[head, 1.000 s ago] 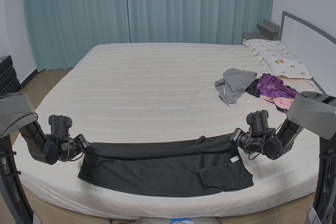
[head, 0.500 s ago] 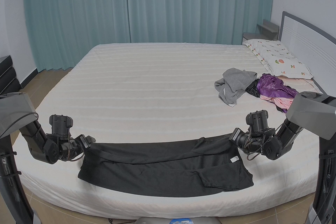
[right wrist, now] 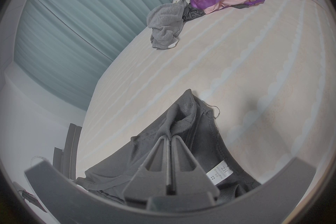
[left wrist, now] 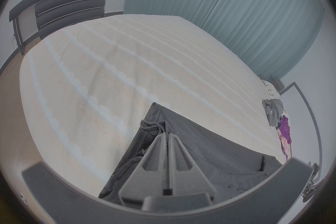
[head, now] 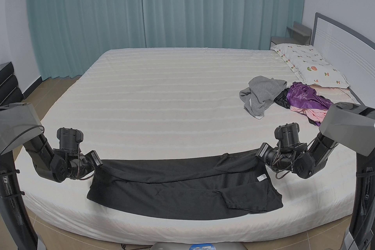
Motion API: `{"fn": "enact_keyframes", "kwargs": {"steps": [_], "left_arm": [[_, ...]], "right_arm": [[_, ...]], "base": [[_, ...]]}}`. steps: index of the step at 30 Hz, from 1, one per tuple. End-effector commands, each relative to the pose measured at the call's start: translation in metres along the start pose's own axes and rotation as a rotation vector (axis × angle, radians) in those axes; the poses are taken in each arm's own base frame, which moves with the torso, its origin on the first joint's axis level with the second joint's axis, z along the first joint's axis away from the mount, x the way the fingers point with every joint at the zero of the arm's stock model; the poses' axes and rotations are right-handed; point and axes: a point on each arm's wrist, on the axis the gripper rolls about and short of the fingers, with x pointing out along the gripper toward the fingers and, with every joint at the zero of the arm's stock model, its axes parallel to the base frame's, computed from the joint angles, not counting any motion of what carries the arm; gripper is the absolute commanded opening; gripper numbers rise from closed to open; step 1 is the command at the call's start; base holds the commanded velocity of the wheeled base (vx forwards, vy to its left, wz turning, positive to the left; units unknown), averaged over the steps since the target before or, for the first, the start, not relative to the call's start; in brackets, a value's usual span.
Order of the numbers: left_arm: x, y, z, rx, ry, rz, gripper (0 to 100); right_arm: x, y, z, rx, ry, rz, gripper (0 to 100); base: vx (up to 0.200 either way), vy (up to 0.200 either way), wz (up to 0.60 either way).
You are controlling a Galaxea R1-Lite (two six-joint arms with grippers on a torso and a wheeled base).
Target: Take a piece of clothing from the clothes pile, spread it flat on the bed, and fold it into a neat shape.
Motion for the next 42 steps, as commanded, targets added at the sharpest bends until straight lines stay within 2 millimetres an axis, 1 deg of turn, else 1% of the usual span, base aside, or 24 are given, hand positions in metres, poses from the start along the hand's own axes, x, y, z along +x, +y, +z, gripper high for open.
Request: {"fn": "enact_keyframes", "kwargs": {"steps": [1,4,5,6,8,10,16,19,21,22,23,27,29,33,37,38,42], "left_arm": [[0.001,-0.002,0.002,0.006,0.0,-0.001,0],[0.0,-0.006,0.011,0.022,-0.019,0.006,0],[0.0,-0.006,0.011,0.022,-0.019,0.006,0],[-0.001,-0.01,0.018,0.019,-0.047,-0.004,0],[-0.001,-0.01,0.019,0.019,-0.05,-0.006,0],[-0.005,-0.013,0.024,0.013,-0.069,-0.015,0],[-0.003,-0.015,0.027,0.01,-0.082,-0.024,0],[0.0,-0.018,0.035,0.003,-0.107,-0.033,0],[0.001,-0.018,0.037,0.002,-0.113,-0.035,0],[0.007,-0.021,0.045,-0.016,-0.134,-0.046,0],[0.011,-0.023,0.048,-0.038,-0.143,-0.052,0],[0.019,-0.029,0.057,-0.106,-0.171,-0.071,0],[0.02,-0.031,0.059,-0.117,-0.179,-0.078,0],[0.019,-0.036,0.068,-0.148,-0.21,-0.105,0],[0.02,-0.041,0.076,-0.169,-0.233,-0.126,0],[0.024,-0.042,0.078,-0.187,-0.237,-0.132,0],[0.03,-0.043,0.078,-0.201,-0.236,-0.136,0]], "right_arm": [[-0.001,0.001,0.001,0.0,-0.003,0.003,0],[-0.001,0.002,0.002,0.0,-0.007,0.007,0],[-0.001,0.002,0.002,0.0,-0.007,0.007,0],[-0.001,0.003,0.003,0.003,-0.011,0.012,0],[-0.001,0.003,0.003,0.005,-0.013,0.012,0],[-0.006,0.008,0.008,0.015,-0.028,0.029,0],[-0.008,0.012,0.011,0.018,-0.04,0.042,0],[-0.004,0.016,0.016,0.02,-0.056,0.056,0],[-0.004,0.017,0.017,0.021,-0.062,0.058,0],[0.002,0.023,0.027,0.026,-0.092,0.073,0],[0.004,0.023,0.032,0.032,-0.105,0.075,0],[0.012,0.022,0.036,0.036,-0.119,0.079,0],[0.013,0.023,0.038,0.04,-0.126,0.083,0],[0.014,0.027,0.05,0.051,-0.164,0.11,0],[0.019,0.028,0.053,0.052,-0.173,0.116,0],[0.023,0.028,0.053,0.052,-0.176,0.118,0],[0.029,0.026,0.051,0.051,-0.168,0.113,0]], "base": [[0.0,0.0,0.0],[0.0,0.0,0.0],[0.0,0.0,0.0],[0.0,0.0,0.0],[0.0,0.0,0.0],[0.0,0.0,0.0],[0.0,0.0,0.0],[0.0,0.0,0.0],[0.0,0.0,0.0],[0.0,0.0,0.0],[0.0,0.0,0.0],[0.0,0.0,0.0],[0.0,0.0,0.0],[0.0,0.0,0.0],[0.0,0.0,0.0],[0.0,0.0,0.0],[0.0,0.0,0.0]]}}
